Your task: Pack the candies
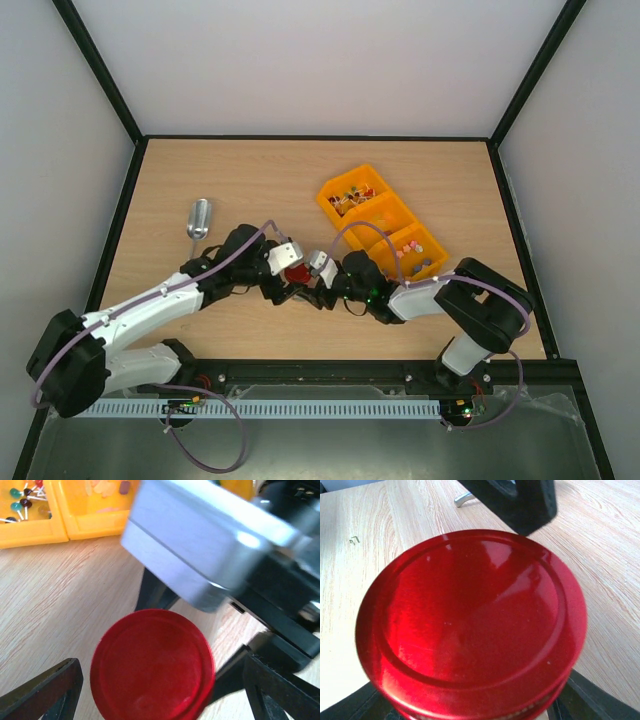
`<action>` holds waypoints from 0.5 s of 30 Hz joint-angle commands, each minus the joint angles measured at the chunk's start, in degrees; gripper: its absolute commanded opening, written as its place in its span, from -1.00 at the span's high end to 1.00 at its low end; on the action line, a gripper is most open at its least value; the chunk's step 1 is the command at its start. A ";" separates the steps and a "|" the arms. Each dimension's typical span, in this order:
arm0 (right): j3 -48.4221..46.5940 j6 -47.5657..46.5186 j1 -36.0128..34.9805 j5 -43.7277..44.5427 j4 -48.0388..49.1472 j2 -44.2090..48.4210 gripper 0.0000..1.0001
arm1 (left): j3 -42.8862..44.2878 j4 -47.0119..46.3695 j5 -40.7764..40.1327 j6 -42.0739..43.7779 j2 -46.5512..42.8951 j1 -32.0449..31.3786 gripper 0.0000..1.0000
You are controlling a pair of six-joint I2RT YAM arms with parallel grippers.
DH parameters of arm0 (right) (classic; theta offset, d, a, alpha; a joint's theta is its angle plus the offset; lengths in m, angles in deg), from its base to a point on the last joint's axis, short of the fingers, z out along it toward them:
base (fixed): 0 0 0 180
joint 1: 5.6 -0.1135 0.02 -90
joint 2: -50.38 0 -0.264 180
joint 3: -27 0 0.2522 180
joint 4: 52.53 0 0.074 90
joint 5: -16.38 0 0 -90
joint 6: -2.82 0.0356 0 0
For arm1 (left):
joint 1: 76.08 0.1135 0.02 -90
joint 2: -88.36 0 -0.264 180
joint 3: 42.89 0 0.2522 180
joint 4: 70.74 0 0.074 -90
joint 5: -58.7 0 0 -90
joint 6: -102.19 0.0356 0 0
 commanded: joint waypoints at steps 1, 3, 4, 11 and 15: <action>-1.31 0.60 -0.76 2.53 1.40 -0.75 -0.17 | 0.32 -4.11 -3.00 -4.62 2.76 -0.59 -0.78; -1.32 0.47 -0.75 2.42 1.21 -0.74 -0.17 | 0.32 -4.46 -2.80 -4.10 3.56 -0.60 -0.74; -1.27 0.30 -0.75 2.33 1.19 -0.73 -0.17 | 0.12 -4.79 -2.75 -3.66 3.72 -0.60 -0.71; -0.98 -0.61 -0.76 -1.20 1.14 -0.20 -0.14 | -0.04 -3.19 -1.52 0.72 3.61 -0.60 -0.26; -0.50 -0.89 -0.81 -5.39 0.91 0.64 -0.14 | -0.13 -0.71 1.97 5.18 3.56 0.72 -0.13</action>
